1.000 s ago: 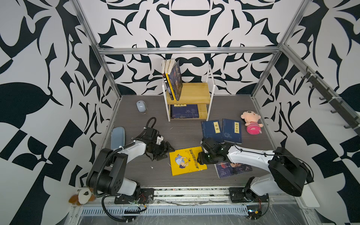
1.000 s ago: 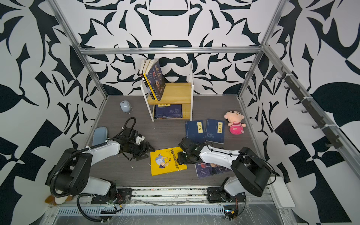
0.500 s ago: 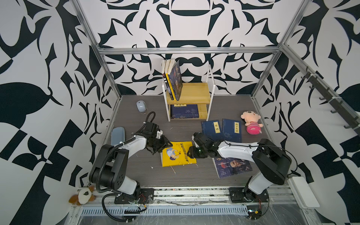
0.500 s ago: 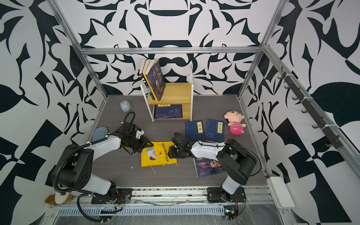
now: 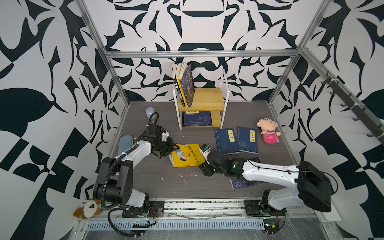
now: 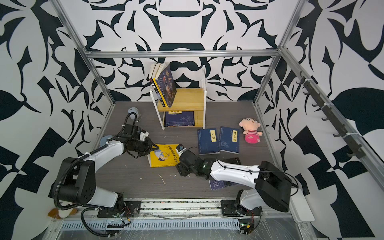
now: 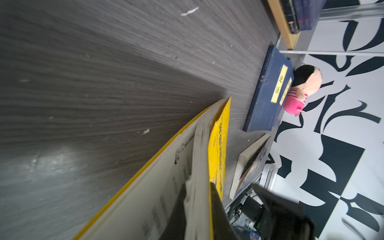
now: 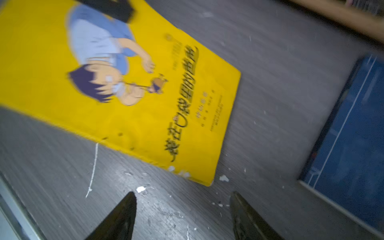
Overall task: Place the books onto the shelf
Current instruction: 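Lift the yellow book's edge with the left gripper while the right grips it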
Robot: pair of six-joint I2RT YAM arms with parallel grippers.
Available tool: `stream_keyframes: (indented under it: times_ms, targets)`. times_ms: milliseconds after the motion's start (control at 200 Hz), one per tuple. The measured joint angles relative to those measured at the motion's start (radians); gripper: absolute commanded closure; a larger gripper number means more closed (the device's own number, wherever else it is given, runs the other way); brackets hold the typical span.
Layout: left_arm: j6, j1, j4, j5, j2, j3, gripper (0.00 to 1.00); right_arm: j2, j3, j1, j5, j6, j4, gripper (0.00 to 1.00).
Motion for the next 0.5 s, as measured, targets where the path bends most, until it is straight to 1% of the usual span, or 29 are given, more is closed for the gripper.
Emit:
stream_keyframes:
  times_ms: [90, 155, 325, 500]
  targets:
    - [0.0, 0.0, -0.001, 0.005, 0.0, 0.0, 1.0, -0.023, -0.074, 0.094, 0.084, -0.161, 0.141, 0.29]
    - [0.0, 0.001, -0.001, 0.009, 0.0, 0.0, 1.0, -0.003, -0.105, 0.133, 0.138, -0.264, 0.216, 0.3]
    - [0.0, 0.003, -0.003, 0.015, 0.0, 0.0, 1.0, 0.146, -0.079, 0.163, 0.266, -0.472, 0.354, 0.33]
    - [0.0, 0.003, -0.005, 0.024, 0.0, 0.0, 1.0, 0.295, -0.029, 0.167, 0.336, -0.594, 0.489, 0.41]
